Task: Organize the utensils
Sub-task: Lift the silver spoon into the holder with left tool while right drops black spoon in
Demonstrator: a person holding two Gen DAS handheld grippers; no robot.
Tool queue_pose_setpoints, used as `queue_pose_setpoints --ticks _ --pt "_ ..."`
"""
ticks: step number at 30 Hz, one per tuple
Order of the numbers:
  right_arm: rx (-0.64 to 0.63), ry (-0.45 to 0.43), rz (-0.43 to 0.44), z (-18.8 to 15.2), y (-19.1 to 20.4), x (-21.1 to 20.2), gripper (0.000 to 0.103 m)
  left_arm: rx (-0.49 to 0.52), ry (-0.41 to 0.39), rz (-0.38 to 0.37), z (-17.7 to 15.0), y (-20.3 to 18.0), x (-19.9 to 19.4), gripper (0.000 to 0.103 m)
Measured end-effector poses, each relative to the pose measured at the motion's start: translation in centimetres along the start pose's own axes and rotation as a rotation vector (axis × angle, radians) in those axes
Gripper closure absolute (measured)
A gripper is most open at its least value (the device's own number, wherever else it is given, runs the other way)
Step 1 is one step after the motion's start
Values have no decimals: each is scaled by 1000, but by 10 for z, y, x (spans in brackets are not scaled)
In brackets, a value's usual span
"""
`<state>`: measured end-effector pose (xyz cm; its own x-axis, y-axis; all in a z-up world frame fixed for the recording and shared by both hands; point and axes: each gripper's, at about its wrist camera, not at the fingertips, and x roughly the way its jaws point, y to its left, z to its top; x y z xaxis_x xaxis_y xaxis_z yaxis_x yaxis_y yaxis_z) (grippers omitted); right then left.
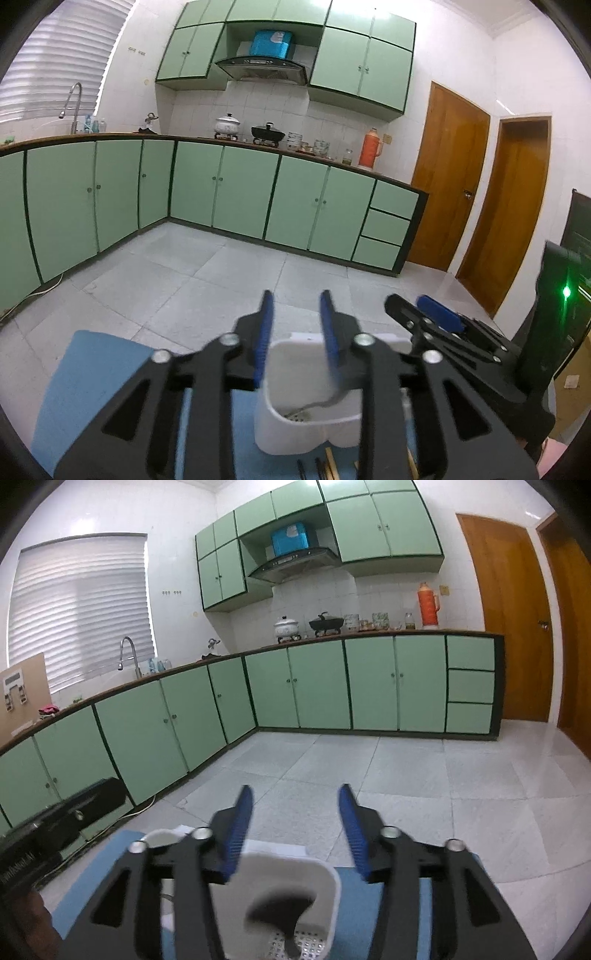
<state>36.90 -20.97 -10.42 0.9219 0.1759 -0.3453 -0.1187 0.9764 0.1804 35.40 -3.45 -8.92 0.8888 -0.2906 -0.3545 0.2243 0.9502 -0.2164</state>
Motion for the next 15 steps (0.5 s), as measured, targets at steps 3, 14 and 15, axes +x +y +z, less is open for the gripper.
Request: queue_pose_setpoints --ticks 3,14,15 --pt "19 -9 1 -3 -4 -11 50 -11 -14 15 -1 4 -11 63" --pt "93 -14 -43 -21 -30 -103 36 -30 2 21 -20 1 -76 31" --pt "98 -4 -46 -25 -32 -111 35 -24 13 21 -26 -1 -84 29"
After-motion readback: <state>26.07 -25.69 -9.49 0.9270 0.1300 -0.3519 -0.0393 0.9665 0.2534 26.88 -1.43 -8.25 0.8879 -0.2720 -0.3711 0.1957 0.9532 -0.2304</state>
